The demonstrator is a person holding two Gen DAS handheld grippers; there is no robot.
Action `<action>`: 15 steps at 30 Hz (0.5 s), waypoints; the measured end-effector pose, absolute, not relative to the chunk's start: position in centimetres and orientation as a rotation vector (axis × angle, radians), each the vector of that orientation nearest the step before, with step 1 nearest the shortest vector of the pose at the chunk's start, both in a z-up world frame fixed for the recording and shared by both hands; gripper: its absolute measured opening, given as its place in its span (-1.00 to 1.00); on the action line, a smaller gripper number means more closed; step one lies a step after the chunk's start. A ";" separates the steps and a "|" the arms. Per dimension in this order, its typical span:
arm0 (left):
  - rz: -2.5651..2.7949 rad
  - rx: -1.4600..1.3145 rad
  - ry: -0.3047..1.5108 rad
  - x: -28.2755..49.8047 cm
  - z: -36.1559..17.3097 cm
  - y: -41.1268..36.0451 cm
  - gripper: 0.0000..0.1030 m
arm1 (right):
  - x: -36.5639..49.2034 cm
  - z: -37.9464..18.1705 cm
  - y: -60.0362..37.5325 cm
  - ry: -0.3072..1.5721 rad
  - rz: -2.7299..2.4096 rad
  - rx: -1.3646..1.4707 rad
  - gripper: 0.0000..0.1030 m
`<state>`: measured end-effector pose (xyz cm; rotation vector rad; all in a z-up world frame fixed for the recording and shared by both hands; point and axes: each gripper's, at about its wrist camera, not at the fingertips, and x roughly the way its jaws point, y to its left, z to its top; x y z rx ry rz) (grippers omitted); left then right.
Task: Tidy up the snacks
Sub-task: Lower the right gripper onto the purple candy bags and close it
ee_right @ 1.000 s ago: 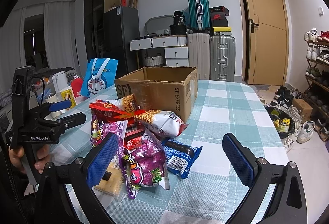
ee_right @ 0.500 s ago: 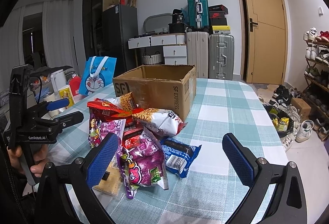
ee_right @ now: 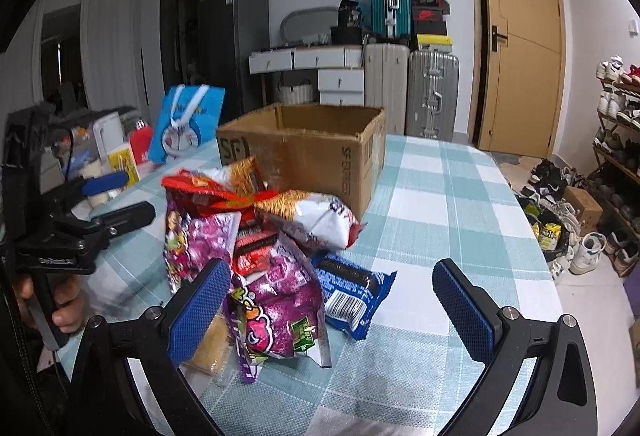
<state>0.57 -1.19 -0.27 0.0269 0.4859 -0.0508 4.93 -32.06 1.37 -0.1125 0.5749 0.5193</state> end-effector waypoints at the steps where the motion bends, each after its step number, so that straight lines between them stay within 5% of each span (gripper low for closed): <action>1: -0.053 0.032 0.487 0.6 -0.3 -1.3 1.00 | 5.1 1.2 -31.8 0.589 0.518 -0.121 0.99; 12: -0.071 0.131 0.560 1.9 -1.1 -3.4 1.00 | 5.4 0.5 -31.5 0.643 0.576 -0.124 0.98; 15: -0.094 0.125 0.576 2.3 -1.3 -3.8 1.00 | 5.3 0.2 -31.0 0.661 0.604 -0.147 0.84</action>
